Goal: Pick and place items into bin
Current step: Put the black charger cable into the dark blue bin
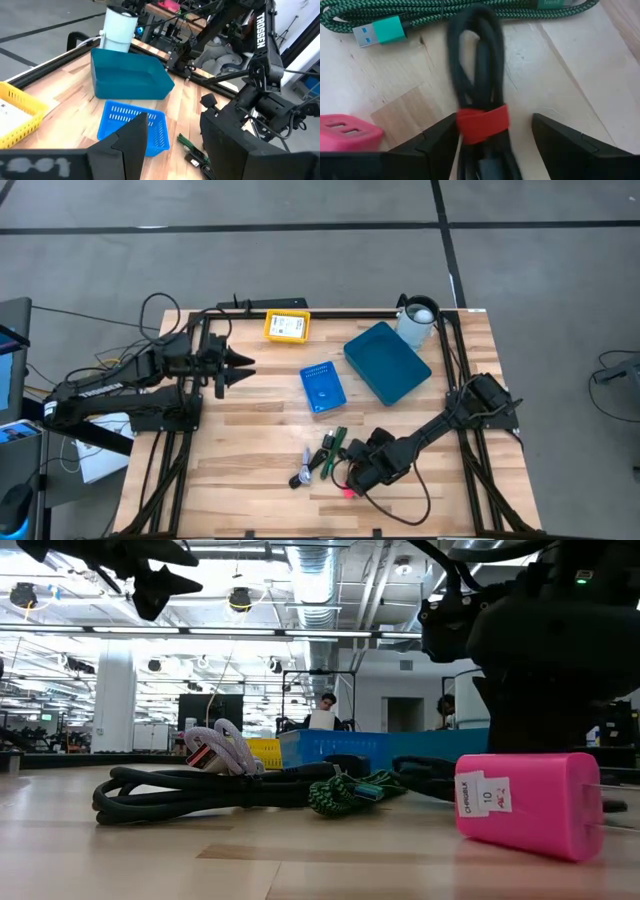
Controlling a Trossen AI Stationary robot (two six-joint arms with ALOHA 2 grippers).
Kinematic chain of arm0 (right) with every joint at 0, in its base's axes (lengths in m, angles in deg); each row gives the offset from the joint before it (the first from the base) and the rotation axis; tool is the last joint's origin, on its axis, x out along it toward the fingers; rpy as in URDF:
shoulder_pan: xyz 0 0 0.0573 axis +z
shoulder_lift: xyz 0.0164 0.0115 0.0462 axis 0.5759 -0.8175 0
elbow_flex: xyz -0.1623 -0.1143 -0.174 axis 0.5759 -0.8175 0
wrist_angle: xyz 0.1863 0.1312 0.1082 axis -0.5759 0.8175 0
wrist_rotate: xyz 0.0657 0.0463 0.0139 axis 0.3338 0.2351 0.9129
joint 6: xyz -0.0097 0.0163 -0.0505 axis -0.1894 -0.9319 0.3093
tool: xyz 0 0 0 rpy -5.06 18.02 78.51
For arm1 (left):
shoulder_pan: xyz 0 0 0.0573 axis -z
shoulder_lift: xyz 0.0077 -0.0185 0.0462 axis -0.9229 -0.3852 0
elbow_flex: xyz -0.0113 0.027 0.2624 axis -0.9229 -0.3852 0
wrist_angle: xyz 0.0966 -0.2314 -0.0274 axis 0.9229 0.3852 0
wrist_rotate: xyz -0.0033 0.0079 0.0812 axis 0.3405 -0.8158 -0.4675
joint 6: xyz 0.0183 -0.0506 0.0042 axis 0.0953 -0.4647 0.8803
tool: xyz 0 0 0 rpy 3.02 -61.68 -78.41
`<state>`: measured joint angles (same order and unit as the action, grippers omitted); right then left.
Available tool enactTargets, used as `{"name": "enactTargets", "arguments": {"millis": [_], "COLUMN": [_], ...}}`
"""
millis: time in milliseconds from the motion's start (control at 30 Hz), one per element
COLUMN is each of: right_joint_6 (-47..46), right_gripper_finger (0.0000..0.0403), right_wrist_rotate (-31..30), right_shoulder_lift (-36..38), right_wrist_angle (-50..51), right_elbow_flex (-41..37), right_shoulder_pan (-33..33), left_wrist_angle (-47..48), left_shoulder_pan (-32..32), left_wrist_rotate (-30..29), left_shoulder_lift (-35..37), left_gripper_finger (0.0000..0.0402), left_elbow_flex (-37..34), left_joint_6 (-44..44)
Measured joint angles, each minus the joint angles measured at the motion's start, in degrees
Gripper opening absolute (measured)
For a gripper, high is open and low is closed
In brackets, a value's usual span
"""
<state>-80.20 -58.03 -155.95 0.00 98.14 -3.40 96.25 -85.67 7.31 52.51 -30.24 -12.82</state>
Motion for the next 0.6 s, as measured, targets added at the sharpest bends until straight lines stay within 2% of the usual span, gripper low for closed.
{"name": "enactTargets", "arguments": {"millis": [167, 433, 600], "right_joint_6": [-0.35, -1.14, -1.34], "right_gripper_finger": [0.0207, 0.0076, 0.0069], "right_wrist_rotate": [0.51, 0.9, 0.13], "right_shoulder_lift": [0.12, -0.04, -0.28], "right_wrist_angle": [-0.37, -0.62, 1.34], "right_elbow_flex": [-0.06, 0.93, 3.13], "right_shoulder_pan": [-0.2, -0.28, -0.3], "left_wrist_angle": [1.14, 4.03, 4.5], "left_shoulder_pan": [0.0, 0.0, 0.0], "left_wrist_rotate": [0.11, 0.17, 0.17], "left_shoulder_lift": [0.0, 0.0, 0.0], "left_gripper_finger": [0.0171, 0.0171, 0.0171], "left_elbow_flex": [0.0, 0.01, 0.01], "left_joint_6": [0.0, 0.0, 0.23]}}
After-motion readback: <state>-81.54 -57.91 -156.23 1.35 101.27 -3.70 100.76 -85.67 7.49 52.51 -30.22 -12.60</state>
